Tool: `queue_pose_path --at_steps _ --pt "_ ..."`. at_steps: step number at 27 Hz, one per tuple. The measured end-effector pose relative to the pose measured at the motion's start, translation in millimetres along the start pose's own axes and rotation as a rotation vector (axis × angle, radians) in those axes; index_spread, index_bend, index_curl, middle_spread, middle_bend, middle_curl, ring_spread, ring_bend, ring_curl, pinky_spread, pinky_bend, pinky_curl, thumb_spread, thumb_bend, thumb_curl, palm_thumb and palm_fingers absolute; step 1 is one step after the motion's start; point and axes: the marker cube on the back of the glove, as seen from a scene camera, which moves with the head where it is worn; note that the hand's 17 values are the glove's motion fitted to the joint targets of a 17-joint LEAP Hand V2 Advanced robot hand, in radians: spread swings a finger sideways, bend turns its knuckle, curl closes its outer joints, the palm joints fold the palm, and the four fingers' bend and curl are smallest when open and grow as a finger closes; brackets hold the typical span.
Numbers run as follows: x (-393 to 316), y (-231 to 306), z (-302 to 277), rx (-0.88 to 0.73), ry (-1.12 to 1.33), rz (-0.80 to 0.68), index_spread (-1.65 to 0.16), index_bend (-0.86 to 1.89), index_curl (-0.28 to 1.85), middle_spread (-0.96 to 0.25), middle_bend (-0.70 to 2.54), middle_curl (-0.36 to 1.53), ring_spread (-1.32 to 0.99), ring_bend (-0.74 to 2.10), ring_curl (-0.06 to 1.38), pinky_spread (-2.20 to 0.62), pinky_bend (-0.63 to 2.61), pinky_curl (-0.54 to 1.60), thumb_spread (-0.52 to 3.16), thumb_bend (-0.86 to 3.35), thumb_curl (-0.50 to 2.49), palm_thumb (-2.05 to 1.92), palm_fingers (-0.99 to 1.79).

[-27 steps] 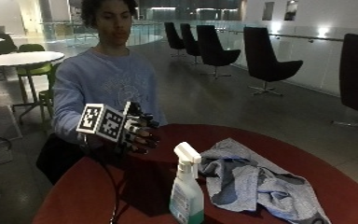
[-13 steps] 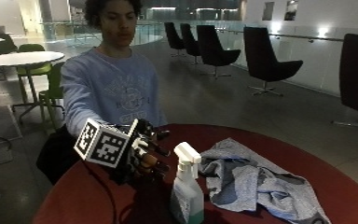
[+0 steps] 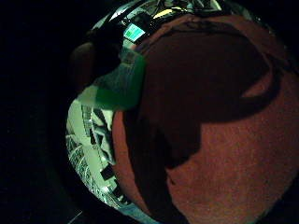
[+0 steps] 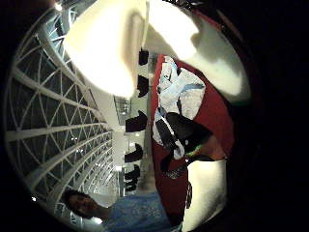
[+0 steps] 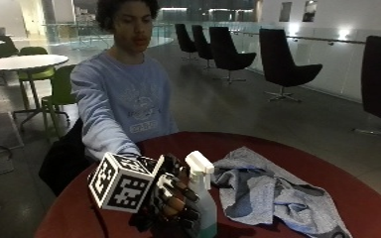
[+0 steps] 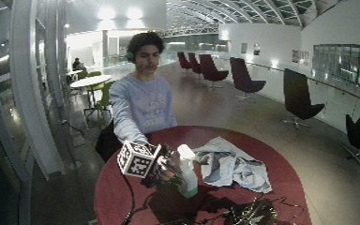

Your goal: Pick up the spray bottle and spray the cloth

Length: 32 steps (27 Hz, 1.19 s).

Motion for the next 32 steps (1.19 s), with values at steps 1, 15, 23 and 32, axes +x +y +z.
queue_pose_path --at_steps 1,15,23,32 --pt "1 -5 1 -0.005 -0.006 -0.004 -0.36 0.07 0.18 -0.01 0.26 0.39 0.00 0.42 0.35 0.17 0.41 0.36 1.08 -0.02 0.33 0.67 0.54" --pt "13 -25 27 0.103 -0.126 0.025 -0.36 0.12 0.18 -0.02 0.24 0.39 0.00 0.46 0.35 0.19 0.42 0.36 1.00 -0.01 0.35 0.74 0.58" --pt "8 -23 23 0.216 -0.128 -0.043 -0.35 0.17 0.24 -0.04 0.22 0.39 -0.03 0.46 0.34 0.20 0.37 0.34 1.01 0.07 0.43 0.94 0.79" --pt "-3 -14 7 0.263 -0.118 -0.122 -0.33 0.14 0.28 -0.07 0.20 0.39 -0.04 0.47 0.35 0.21 0.31 0.34 1.01 0.01 0.46 0.93 0.93"
